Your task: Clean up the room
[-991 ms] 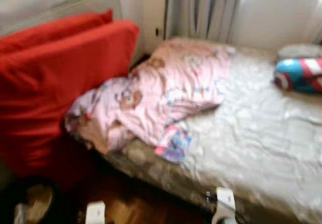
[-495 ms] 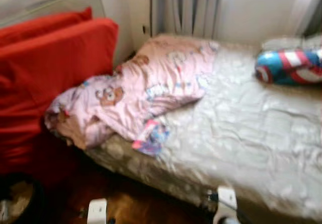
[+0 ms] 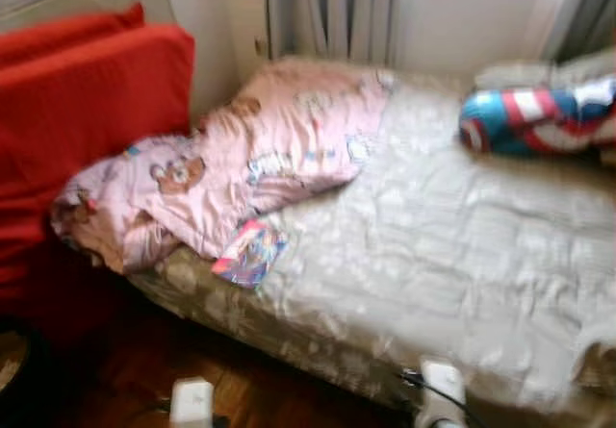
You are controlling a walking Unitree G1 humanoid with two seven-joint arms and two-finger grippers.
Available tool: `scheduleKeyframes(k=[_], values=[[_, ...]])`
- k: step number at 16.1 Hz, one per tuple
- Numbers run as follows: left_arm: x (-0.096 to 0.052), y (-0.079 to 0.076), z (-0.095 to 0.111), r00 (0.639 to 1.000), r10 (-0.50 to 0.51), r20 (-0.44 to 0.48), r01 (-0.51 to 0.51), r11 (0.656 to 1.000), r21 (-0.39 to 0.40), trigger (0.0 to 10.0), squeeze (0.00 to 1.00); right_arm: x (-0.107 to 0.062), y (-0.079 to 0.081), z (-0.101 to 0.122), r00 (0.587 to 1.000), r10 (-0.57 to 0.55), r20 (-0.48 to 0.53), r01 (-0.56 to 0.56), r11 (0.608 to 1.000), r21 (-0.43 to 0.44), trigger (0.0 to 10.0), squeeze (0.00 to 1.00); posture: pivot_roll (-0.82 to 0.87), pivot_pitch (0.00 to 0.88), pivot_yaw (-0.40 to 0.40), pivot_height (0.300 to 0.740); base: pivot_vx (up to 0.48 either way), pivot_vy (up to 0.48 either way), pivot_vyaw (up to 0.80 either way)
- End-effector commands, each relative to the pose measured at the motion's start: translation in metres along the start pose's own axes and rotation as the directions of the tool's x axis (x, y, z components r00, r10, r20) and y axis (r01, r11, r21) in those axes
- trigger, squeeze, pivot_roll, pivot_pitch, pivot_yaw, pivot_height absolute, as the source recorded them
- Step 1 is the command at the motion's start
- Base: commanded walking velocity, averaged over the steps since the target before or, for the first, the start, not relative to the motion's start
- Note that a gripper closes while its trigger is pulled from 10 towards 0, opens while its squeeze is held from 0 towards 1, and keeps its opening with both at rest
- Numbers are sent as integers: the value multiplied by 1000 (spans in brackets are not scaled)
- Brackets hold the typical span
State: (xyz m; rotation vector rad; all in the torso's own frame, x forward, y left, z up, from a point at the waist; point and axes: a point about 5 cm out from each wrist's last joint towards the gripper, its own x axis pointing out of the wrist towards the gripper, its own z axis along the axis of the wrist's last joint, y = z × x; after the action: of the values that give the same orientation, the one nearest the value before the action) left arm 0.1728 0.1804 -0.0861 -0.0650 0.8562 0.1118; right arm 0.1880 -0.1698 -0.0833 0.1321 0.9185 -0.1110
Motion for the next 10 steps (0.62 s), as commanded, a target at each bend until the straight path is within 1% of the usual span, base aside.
scheduleKeyframes(k=[1, 5, 6, 8, 10], values=[[-1, 10, -2, 1000, 25, -9, -25, 1000, 1, 10000, 0, 1, 10, 2, 1000, 24, 5, -24, 1000, 9, 10000, 0, 20, 29, -16, 740, 0, -255, 0], [-1, 11, -2, 1000, 26, -10, -26, 1000, 1, 10000, 0, 1, 10, 2, 1000, 24, 5, -24, 1000, 10, 10000, 0, 23, 24, -18, 740, 0, -254, 0], [-1, 12, 0, 1000, 27, -5, -27, 1000, 0, 10000, 0, 1, 10, 2, 1000, 24, 5, -24, 1000, 9, 10000, 0, 24, 23, -19, 740, 0, -255, 0], [2, 19, 12, 999, 33, 15, -33, 999, -3, 10000, 0, 1, 10, 2, 1000, 25, 5, -25, 1000, 6, 10000, 0, 26, 20, -21, 740, 0, -255, 0], [3, 20, 13, 999, 35, 17, -35, 999, -6, 10000, 0, 1, 10, 3, 1000, 26, 5, -26, 1000, 5, 10000, 0, 25, 16, -22, 740, 0, -257, 0]])
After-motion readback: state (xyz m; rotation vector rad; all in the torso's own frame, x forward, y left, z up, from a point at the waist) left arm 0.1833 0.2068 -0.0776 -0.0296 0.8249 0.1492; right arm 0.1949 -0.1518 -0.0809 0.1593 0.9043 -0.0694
